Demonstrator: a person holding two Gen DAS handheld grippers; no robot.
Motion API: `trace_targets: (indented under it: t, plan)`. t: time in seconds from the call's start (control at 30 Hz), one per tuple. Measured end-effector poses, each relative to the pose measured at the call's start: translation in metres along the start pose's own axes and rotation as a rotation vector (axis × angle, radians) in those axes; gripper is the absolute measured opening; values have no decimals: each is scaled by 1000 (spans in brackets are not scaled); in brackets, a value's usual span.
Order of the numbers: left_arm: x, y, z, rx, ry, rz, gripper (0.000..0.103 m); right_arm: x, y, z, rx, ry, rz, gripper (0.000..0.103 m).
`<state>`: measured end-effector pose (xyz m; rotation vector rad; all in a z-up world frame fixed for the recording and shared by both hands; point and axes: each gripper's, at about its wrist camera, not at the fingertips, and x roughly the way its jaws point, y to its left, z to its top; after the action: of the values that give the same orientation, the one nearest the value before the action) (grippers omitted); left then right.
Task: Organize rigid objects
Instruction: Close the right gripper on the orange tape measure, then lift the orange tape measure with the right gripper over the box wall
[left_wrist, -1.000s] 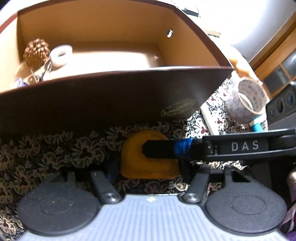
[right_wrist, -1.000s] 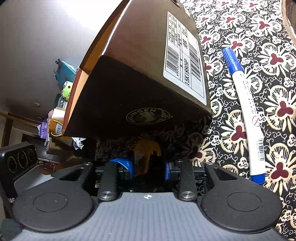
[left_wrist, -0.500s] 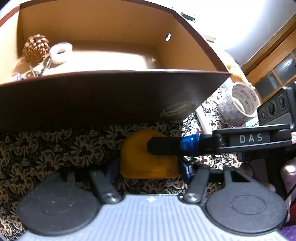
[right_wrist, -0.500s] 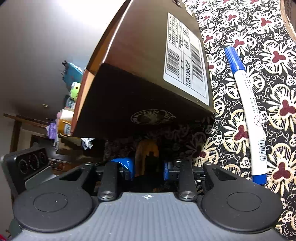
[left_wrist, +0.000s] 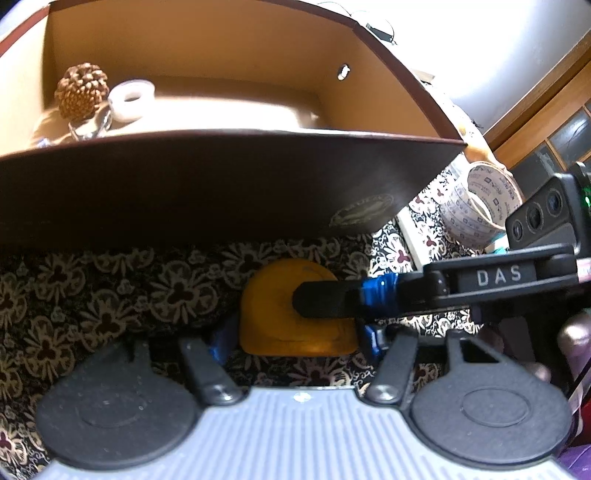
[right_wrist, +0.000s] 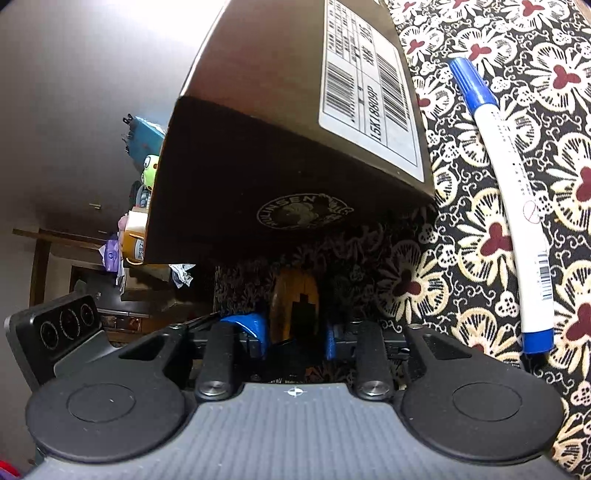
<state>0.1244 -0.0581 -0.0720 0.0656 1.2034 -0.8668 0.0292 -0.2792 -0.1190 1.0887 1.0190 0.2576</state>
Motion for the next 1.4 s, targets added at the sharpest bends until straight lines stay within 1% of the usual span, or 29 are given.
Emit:
trace_targets:
  t: [0.1,0.33,0.57,0.77,1.07,1.23,1.4]
  plan:
    - [-3,-3,-2,15,-3,1,62,-5,4,-3,-13,-3,-2,8]
    - [-11,-17,-5,50,-4,28,62,-8,19,-14,-37,-3,-14,8]
    - [-29,-33,-6,68,-29,32,62,-22,36,-20,-93,-17,-10,8]
    - [-48,-49,-5,83,-75,45,62,-32,55,-20,-154,-32,2,8]
    - [-82,-70,0,95,-161,84,62,-48,80,-10,-237,-53,53,8]
    - [-97,-81,9,104,-207,119,62,-50,95,-1,-267,-68,83,8]
    - [-113,-82,23,108,-250,147,62,-50,111,13,-310,-87,107,8]
